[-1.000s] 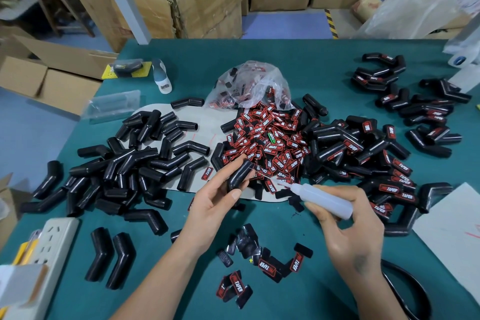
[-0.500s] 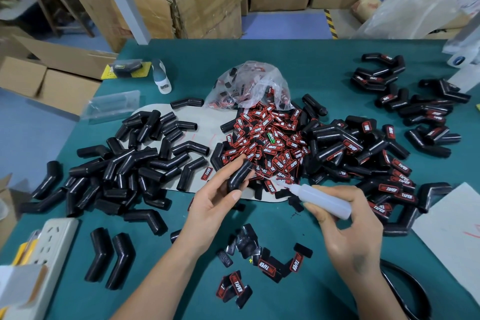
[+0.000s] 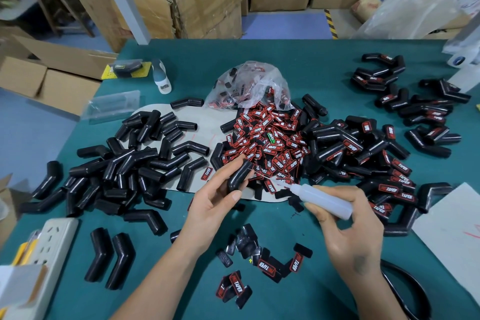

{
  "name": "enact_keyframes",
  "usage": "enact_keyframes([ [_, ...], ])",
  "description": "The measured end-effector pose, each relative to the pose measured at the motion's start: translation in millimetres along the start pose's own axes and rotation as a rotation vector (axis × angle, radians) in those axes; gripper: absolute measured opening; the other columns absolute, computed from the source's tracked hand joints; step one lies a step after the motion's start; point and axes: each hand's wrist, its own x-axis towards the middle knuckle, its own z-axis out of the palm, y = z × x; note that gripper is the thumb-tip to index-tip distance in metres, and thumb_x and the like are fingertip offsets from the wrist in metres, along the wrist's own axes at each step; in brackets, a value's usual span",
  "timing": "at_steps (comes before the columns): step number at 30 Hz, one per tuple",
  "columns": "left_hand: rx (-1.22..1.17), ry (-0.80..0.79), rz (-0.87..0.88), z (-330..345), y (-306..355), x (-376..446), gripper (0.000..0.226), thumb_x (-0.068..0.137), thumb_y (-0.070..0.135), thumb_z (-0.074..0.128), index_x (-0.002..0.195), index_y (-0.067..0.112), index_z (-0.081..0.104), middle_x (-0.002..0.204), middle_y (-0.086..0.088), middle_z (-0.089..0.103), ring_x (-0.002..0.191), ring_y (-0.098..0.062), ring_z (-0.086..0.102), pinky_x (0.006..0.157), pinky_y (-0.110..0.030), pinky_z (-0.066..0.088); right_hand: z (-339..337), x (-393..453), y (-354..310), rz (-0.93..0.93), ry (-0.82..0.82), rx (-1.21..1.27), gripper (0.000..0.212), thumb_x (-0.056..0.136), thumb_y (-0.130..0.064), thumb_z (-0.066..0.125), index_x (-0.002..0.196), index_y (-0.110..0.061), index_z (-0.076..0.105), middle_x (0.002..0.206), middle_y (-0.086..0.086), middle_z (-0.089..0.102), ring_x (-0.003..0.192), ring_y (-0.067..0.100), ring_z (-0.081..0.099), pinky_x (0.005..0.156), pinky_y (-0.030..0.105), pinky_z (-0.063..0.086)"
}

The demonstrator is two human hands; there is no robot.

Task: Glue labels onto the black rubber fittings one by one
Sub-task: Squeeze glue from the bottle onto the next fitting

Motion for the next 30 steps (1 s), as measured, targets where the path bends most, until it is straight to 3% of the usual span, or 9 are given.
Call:
enact_keyframes([
  [7,0.021,0.007,-0.006,-0.9,-2.3,0.2,0.054,0.103,0.007,0.062,0.155,0.015,0.051,0.163,-0.012,0.045,0.15,-0.039,0.042,0.123,-0.05,0.036,1.2,-0.3,2.1,0.002,-0.01,-0.001,0.029,0.088,-0.049,0.069,0.112,-0.061,0.058,0.107,-0.026,0.068,0.088,0.011,0.07,0.071,0.024,0.053],
  [13,0.018,0.001,0.007,-0.7,-1.7,-0.4,0.053,0.103,0.009,0.064,0.155,0.016,0.052,0.164,-0.008,0.045,0.15,-0.035,0.043,0.122,-0.046,0.037,1.6,-0.5,3.6,0.002,0.006,0.0,0.03,0.089,-0.047,0.069,0.114,-0.06,0.058,0.11,-0.025,0.068,0.093,0.012,0.07,0.076,0.031,0.054],
  [18,0.002,-0.015,0.013,-1.7,-1.4,-0.1,0.053,0.104,0.002,0.06,0.156,0.011,0.049,0.163,-0.012,0.044,0.148,-0.038,0.046,0.121,-0.043,0.039,0.8,-0.4,1.0,-0.001,-0.017,-0.001,0.029,0.089,-0.047,0.069,0.113,-0.059,0.058,0.11,-0.026,0.067,0.094,0.009,0.068,0.076,0.017,0.051],
  [30,0.004,0.009,0.009,-0.9,1.8,-0.3,0.054,0.103,0.014,0.065,0.156,0.013,0.05,0.163,-0.012,0.045,0.148,-0.038,0.046,0.121,-0.047,0.038,0.9,0.7,-1.9,0.007,-0.009,0.019,0.029,0.088,-0.047,0.069,0.112,-0.059,0.058,0.11,-0.028,0.066,0.097,0.005,0.066,0.075,0.006,0.047],
])
